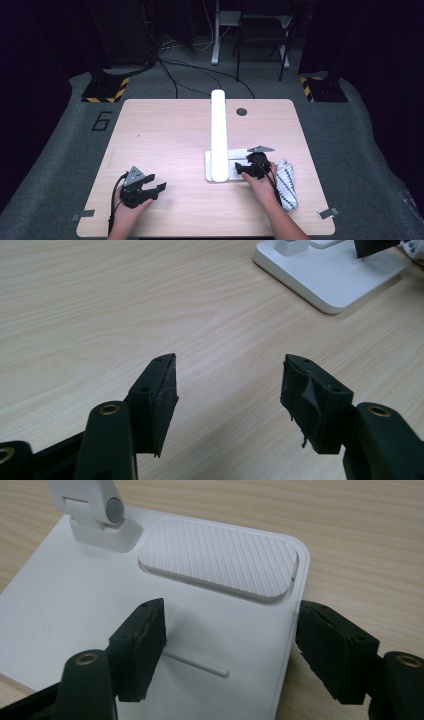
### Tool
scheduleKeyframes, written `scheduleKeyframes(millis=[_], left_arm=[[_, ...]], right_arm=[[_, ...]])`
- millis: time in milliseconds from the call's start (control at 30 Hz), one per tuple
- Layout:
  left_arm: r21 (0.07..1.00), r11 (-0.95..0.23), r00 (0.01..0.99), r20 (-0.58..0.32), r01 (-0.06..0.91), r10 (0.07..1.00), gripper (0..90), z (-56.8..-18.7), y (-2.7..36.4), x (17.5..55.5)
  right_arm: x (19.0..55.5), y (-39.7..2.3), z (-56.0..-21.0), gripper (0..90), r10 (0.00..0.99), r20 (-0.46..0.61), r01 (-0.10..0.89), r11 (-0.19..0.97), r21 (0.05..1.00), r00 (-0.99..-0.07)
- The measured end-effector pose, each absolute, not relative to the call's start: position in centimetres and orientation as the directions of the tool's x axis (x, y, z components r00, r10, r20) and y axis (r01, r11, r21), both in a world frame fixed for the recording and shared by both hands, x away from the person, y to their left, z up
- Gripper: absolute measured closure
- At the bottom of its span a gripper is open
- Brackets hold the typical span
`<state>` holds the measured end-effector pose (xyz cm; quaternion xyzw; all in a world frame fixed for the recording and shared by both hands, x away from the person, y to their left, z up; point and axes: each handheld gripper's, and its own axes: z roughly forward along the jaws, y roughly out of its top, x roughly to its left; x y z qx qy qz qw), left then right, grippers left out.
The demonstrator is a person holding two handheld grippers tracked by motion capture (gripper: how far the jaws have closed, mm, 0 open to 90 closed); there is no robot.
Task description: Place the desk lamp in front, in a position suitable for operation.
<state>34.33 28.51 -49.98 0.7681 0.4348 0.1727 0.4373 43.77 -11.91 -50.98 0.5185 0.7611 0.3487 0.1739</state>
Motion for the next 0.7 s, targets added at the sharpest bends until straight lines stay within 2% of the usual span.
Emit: scheduleKeyframes(millis=[700], left_arm=[[0.820, -0.244, 0.564, -0.113, 0.518, 0.818, 39.4, -50.0, 28.5, 34.3]], right_arm=[[40.8, -10.0, -51.5, 28.0, 0.887, 0.147, 0.659, 0.207, 0.723, -0.439]])
